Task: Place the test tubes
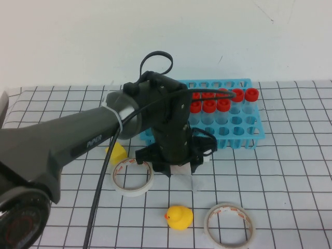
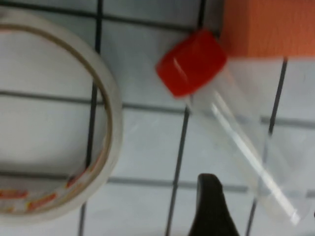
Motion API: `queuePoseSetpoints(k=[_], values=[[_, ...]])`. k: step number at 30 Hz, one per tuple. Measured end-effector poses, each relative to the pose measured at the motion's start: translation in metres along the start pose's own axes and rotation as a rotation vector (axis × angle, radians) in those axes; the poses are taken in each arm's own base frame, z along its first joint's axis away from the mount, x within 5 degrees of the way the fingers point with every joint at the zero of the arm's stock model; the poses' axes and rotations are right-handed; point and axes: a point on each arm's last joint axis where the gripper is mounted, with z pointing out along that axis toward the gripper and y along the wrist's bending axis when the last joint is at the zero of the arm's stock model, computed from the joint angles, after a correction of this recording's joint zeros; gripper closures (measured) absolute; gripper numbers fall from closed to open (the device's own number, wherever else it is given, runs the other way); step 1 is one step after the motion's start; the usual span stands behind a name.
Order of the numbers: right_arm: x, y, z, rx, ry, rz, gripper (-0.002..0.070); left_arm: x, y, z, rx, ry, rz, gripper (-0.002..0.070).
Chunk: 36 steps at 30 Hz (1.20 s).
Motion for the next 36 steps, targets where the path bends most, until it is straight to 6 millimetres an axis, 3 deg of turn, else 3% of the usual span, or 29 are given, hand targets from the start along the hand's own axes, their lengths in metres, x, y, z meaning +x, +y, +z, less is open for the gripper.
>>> queuePoseSetpoints(k=[8,18,26,29,34,36], values=[[0.000,0.000,0.000,0.000,0.000,-0.010,0.0678,-0.005,-0.007,0.003,0.069,-0.057,-0.041,0.0280],[0.000,0.000,0.000,0.000,0.000,-0.036,0.0678,0.001,-0.008,0.033,0.060,0.038,-0.060,0.0280],[0.000,0.000,0.000,0.000,0.000,-0.036,0.0678,0.003,-0.007,0.042,0.046,0.064,-0.058,0.0280],[0.000,0.000,0.000,0.000,0.000,-0.036,0.0678,0.006,-0.006,0.042,0.031,0.091,-0.053,0.0314],[0.000,0.000,0.000,0.000,0.000,-0.036,0.0678,0.012,-0.001,0.042,-0.025,0.164,-0.013,0.0462],[0.000,0.000,0.000,0.000,0.000,-0.036,0.0678,0.015,0.001,0.041,-0.041,0.191,0.006,0.0461]])
